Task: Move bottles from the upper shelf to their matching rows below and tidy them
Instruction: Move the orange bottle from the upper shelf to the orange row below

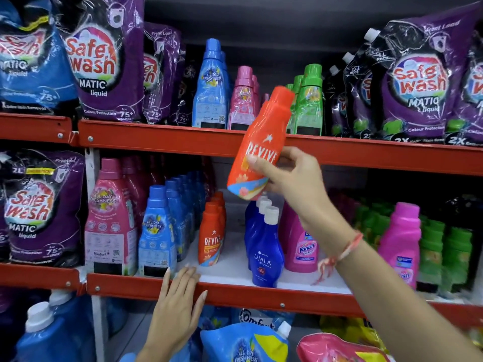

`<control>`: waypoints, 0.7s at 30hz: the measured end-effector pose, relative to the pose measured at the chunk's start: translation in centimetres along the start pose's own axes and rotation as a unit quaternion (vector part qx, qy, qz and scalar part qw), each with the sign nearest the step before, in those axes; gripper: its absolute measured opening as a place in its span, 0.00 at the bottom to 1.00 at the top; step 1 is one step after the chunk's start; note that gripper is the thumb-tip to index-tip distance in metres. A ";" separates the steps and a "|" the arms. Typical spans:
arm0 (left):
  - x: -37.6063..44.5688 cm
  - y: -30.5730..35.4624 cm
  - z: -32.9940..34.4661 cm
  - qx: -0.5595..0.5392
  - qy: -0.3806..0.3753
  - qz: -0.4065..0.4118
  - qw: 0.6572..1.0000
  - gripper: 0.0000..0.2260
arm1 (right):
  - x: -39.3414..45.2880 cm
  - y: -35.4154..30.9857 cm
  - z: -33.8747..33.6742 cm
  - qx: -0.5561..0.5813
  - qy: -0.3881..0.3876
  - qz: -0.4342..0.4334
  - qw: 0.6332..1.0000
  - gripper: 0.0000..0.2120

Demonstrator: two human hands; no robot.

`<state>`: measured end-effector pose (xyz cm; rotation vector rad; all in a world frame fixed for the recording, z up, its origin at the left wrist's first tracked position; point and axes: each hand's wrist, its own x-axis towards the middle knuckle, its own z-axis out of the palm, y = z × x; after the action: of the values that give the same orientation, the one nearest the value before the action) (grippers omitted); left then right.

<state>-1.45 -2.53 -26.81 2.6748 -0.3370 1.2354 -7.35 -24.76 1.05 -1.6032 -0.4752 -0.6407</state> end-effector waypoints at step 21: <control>0.1 0.3 -0.7 0.025 -0.045 -0.007 0.999 0.27 | -5.2 17.2 8.8 -0.206 -0.051 0.135 0.968 0.27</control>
<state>-1.99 -2.66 -26.20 2.7766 -0.3040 1.1366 0.85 -18.01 -15.91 -2.0595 -0.1957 -0.4697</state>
